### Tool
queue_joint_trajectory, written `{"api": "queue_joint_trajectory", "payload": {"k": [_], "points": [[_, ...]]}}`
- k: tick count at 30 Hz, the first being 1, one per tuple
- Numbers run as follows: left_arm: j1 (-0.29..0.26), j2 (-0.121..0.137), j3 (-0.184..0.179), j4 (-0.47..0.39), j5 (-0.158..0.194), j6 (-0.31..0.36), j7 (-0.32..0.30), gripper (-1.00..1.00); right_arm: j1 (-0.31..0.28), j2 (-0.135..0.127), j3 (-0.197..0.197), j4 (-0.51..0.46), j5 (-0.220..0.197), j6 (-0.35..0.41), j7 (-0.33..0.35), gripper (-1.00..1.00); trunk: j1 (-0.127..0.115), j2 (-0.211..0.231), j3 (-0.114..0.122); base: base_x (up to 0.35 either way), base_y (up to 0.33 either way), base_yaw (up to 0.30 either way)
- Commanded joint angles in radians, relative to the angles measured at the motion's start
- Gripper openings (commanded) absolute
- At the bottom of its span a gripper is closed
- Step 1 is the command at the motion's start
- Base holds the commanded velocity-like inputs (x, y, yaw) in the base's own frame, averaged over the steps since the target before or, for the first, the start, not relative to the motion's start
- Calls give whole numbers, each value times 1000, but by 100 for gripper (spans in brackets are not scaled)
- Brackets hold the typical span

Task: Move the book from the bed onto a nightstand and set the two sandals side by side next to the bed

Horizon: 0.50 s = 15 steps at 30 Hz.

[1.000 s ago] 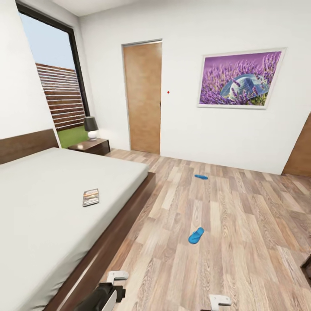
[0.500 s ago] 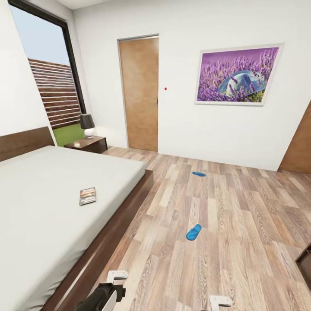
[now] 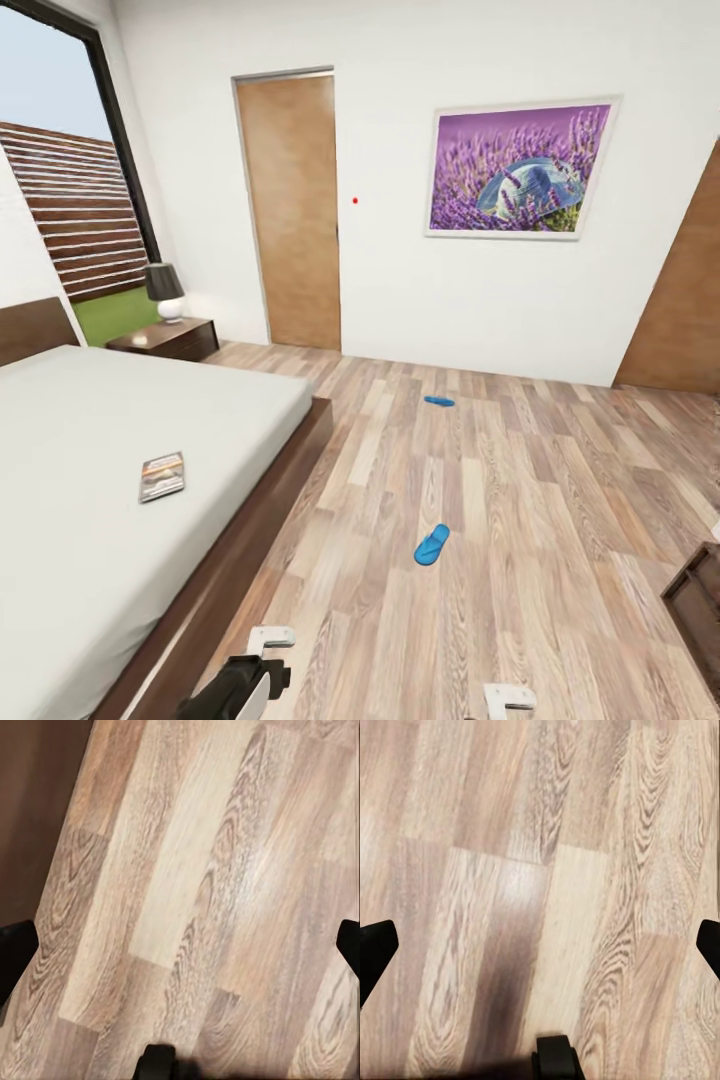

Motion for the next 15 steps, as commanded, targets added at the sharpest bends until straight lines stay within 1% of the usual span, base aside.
{"api": "queue_joint_trajectory", "payload": {"k": [1, 10, 15], "points": [[0, 0, 0, -3, 1, 6, 4, 100, 0, 0, 0, -2, -2, 5, -3, 100, 1, 0, -1, 334, 0, -283], [0, 0, -2, 0, 2, 6, 4, 100, 0, 0, 0, -2, -2, 5, 2, 100, 1, 0, -1, 335, 0, -285], [-1, 0, -2, 37, -4, 6, 4, 100, 0, 0, 0, -2, -2, 5, 3, 100, 1, 0, -1, 336, 0, -286]]}}
